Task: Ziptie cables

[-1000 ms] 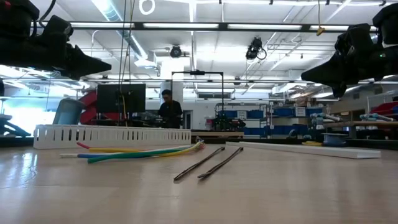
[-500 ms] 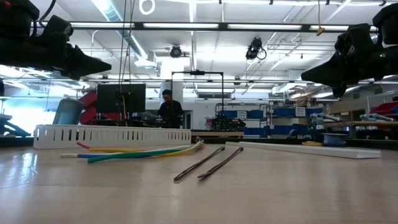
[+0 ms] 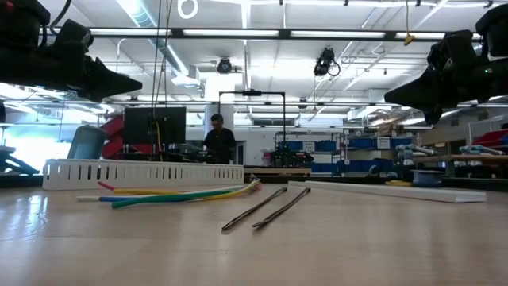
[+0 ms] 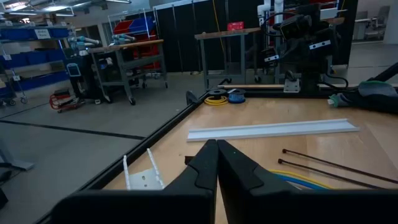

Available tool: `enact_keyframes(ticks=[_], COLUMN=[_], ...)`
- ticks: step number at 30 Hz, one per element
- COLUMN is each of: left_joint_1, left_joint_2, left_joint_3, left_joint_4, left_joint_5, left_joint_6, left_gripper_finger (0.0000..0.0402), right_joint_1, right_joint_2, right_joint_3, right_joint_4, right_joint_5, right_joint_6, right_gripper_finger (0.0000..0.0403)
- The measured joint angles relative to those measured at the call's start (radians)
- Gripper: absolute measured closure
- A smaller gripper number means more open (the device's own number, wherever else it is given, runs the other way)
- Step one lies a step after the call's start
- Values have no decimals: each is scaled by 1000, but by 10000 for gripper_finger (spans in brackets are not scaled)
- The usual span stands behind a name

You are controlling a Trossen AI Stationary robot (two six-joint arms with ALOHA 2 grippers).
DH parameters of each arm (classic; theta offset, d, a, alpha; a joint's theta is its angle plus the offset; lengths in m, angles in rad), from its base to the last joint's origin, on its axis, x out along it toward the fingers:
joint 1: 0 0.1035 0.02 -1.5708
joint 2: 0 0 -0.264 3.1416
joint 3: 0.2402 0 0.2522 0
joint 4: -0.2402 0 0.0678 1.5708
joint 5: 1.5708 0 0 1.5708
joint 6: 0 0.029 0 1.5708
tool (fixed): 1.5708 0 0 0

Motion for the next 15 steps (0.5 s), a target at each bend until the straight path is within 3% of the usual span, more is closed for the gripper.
enact_keyframes(ticks=[8,15], left_joint_1=[0,0], left_joint_2=[0,0], left_joint_3=[0,0], left_joint_4=[0,0], left_joint_5=[0,0], left_joint_6=[0,0], left_gripper_finger=[382,382], right_joint_1=[3,3], right_joint_2=[31,248], right_joint_3=[1,90], right_joint_4=[122,70], right_joint_5=[1,20], right_joint_6=[-84,-114], right_gripper_finger=[402,403])
